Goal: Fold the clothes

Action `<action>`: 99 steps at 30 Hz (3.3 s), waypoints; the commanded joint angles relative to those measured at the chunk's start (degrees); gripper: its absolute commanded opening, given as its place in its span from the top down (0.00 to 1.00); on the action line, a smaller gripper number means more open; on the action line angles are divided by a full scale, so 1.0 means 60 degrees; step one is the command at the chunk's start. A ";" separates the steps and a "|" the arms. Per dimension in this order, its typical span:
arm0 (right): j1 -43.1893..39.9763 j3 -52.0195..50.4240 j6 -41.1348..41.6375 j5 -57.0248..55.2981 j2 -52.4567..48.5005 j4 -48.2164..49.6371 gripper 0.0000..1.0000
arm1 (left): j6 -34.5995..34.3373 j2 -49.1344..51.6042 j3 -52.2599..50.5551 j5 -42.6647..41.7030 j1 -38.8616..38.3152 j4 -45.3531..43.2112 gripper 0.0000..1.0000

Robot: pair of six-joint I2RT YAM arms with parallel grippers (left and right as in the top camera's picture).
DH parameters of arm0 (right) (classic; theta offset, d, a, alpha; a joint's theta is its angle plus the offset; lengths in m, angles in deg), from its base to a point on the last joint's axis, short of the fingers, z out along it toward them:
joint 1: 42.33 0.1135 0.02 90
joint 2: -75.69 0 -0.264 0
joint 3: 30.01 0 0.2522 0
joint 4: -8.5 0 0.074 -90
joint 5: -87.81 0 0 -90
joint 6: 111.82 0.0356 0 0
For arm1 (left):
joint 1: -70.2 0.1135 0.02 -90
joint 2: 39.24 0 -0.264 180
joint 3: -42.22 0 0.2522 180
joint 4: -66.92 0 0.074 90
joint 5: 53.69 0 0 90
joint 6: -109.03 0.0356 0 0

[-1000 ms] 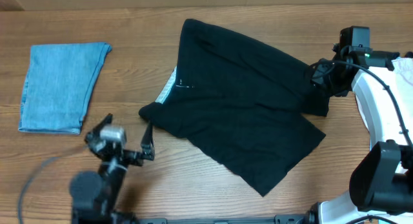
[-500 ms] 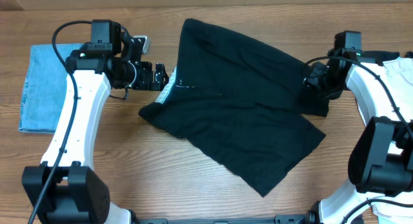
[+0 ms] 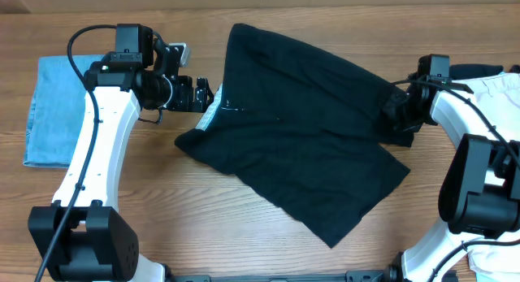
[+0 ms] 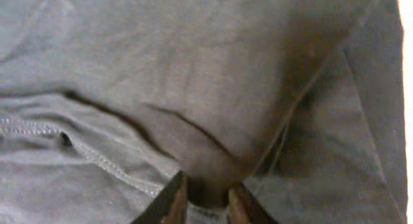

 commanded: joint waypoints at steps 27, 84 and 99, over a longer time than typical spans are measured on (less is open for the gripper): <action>-0.0849 0.2663 -0.0244 -0.1588 -0.1406 0.3697 0.96 | 0.0554 -0.0022 0.0244 0.0321 0.0040 -0.0845 0.00; -0.2368 -0.1424 0.0000 -0.1453 0.2390 -0.1599 0.13 | 0.0765 0.1377 0.0193 -0.1971 0.1035 -0.0914 0.00; -0.2339 0.1217 -0.0499 0.0291 0.2379 -0.5166 0.06 | 0.0142 0.1763 -0.2047 -0.1257 -0.0437 0.0321 0.73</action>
